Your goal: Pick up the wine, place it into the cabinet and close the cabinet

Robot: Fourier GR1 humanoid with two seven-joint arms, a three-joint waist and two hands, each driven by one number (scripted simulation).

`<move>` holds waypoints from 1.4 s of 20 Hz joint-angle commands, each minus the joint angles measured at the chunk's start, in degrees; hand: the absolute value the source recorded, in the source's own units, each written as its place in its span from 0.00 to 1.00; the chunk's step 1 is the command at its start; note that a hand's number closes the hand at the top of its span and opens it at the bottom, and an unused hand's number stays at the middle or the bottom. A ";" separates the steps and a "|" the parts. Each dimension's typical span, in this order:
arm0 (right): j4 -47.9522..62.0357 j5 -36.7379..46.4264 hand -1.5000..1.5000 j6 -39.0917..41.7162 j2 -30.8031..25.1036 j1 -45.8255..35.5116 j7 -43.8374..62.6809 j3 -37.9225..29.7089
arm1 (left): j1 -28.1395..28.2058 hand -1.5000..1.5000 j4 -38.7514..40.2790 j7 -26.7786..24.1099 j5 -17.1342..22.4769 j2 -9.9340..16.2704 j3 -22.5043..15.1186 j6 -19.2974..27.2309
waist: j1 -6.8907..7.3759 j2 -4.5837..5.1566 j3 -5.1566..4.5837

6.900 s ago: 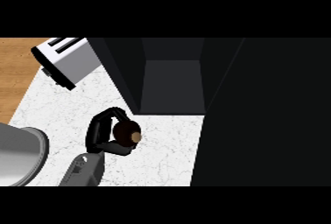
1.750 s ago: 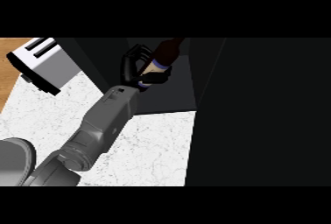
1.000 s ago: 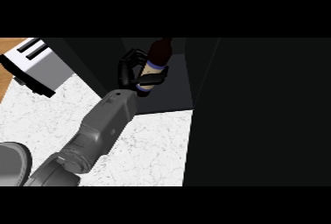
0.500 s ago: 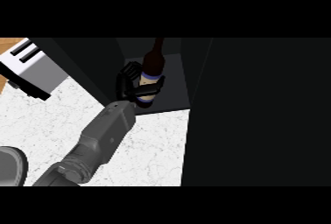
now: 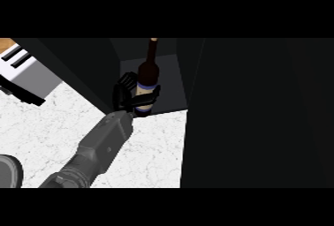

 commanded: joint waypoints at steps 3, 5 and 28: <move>-1.52 -3.17 0.00 0.50 -0.39 0.05 0.99 -1.23 | 2.11 1.00 0.45 -0.09 1.66 -0.36 -1.23 1.49 | -1.91 0.07 -0.08; -1.27 -2.20 0.00 0.37 1.11 1.24 -0.42 0.33 | 1.10 1.00 0.09 0.68 1.93 -0.35 -1.96 1.90 | -1.35 0.20 -0.06; -1.03 -4.55 0.00 2.19 0.40 3.75 -1.19 -3.18 | -5.56 1.00 -1.79 3.70 6.11 -0.38 -5.85 9.78 | -0.98 0.24 0.07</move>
